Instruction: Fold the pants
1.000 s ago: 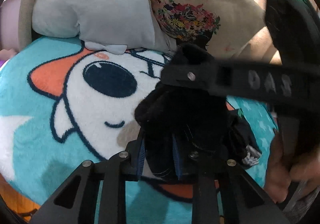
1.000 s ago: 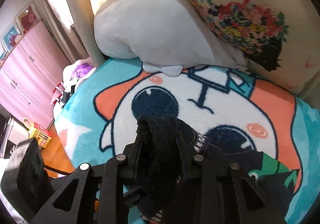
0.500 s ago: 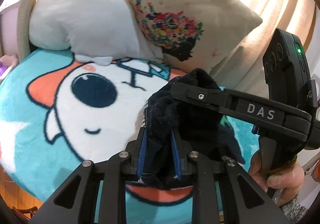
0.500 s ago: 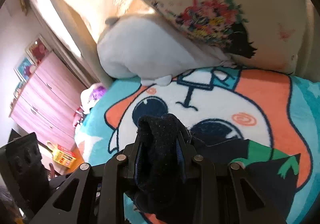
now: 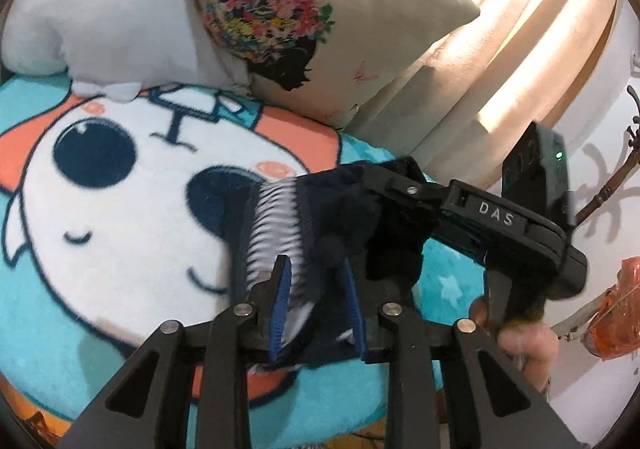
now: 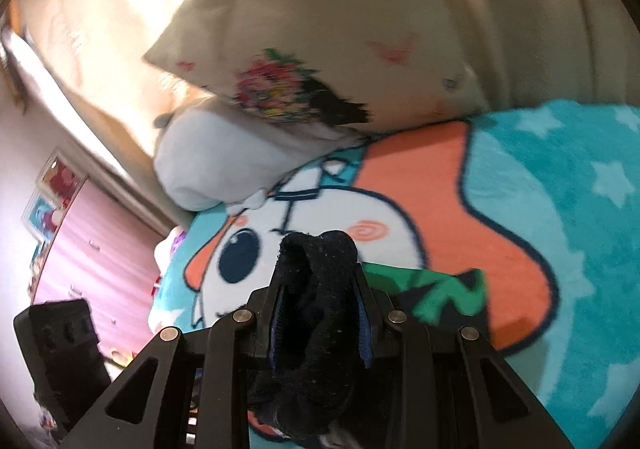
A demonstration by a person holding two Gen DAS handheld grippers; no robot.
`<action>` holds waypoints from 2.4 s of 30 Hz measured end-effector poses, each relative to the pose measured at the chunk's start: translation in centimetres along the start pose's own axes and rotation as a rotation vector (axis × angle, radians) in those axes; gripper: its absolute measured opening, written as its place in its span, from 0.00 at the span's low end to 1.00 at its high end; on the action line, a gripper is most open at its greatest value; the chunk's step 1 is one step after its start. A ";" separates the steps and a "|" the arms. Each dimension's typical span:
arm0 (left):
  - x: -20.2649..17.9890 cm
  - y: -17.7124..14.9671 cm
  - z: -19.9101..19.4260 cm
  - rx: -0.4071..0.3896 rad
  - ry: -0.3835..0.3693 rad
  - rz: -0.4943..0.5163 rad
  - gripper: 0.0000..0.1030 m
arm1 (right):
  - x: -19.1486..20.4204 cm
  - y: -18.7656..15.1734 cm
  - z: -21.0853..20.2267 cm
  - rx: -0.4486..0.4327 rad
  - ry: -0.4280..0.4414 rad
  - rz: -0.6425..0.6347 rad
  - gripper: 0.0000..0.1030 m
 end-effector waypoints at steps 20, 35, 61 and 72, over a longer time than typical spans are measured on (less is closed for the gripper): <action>3.1 -1.1 1.1 0.044 0.033 -0.059 0.35 | 1.0 -2.5 -5.0 -0.126 -0.040 -0.096 0.40; 3.8 -1.5 -0.4 0.012 0.049 -0.055 0.38 | -0.6 -5.7 -1.8 -0.033 -0.100 -0.019 0.12; -0.2 -1.4 1.8 0.108 0.192 0.112 0.43 | -4.6 -9.6 -3.4 -0.069 -0.234 0.066 0.47; 2.4 3.3 4.3 0.118 -0.016 0.008 0.70 | -7.0 -7.1 -4.5 -0.121 0.013 0.165 0.79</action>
Point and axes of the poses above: each gripper's, at about its wrist camera, not at the fingertips, and z roughly the way its jaws point, x to its left, y to its top, the point moved 1 cm from there along z, roughly the way its jaws point, and after that the axes turned 12 degrees about x, right-handed, at the moved point
